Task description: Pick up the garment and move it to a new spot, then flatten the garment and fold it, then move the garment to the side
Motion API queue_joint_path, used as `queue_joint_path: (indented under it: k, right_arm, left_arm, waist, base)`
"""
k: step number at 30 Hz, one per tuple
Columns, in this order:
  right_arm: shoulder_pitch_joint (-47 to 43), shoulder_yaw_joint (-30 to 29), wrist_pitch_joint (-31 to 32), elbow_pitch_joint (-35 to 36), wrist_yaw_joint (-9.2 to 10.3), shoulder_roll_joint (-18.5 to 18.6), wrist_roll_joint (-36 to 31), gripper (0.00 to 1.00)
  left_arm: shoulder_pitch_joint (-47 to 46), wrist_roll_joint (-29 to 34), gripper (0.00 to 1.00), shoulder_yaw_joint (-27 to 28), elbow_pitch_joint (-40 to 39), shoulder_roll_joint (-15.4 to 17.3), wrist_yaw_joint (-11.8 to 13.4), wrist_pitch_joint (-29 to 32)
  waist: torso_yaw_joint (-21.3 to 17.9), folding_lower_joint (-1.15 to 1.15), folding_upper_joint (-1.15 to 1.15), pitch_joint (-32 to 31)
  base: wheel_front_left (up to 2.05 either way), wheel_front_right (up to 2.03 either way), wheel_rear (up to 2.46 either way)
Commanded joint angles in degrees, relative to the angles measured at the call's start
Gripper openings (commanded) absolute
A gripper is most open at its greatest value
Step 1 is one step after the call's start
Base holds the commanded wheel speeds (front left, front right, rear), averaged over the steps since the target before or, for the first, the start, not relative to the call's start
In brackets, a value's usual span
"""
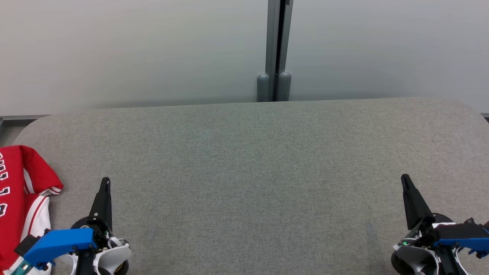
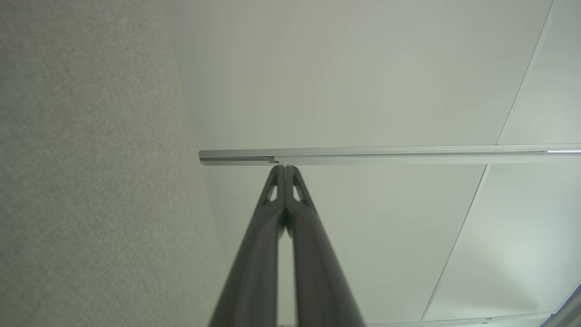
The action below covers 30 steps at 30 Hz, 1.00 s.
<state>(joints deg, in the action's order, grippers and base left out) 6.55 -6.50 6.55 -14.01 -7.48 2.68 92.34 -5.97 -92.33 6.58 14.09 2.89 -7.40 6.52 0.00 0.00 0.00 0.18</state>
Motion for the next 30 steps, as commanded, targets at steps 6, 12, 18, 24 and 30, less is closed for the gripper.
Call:
queue_joint_path:
  k: [6,12,18,24,30]
  right_arm:
    - [-0.72,-0.13,0.13,0.19,-0.03,0.41,0.17,0.0]
    - [-0.76,0.19,-0.05,-2.01,0.09,-0.5,-0.06,1.0]
    - [-0.16,1.62,-1.82,-1.86,0.08,0.32,-2.16,1.0]
    - [0.66,2.4,-3.57,-2.56,0.07,1.07,-7.31,1.0]
    - [1.28,2.54,-5.14,-3.28,0.06,1.13,-14.18,1.0]
  left_arm:
    - [-0.56,-0.19,0.0,0.03,-0.31,-0.04,-0.28,0.2]
    - [2.11,0.09,1.0,-0.03,2.2,-0.24,0.04,-0.17]
    - [1.19,3.29,1.0,-0.31,2.82,-0.19,0.03,-1.97]
    - [0.79,10.77,1.0,-0.58,2.9,-0.16,0.02,-3.64]
    - [0.28,18.39,1.0,-1.43,3.75,-0.14,0.12,-5.19]
  waist:
    - [0.0,0.0,0.0,0.0]
    - [-0.01,0.0,0.0,0.03]
    - [0.02,0.0,0.0,0.05]
    - [0.01,0.0,0.0,0.05]
    - [0.01,0.0,0.0,0.09]
  base:
    - [0.0,0.0,0.0]
    - [0.0,0.0,0.0]
    - [0.0,0.0,0.0]
    - [0.0,0.0,0.0]
    - [0.0,0.0,0.0]
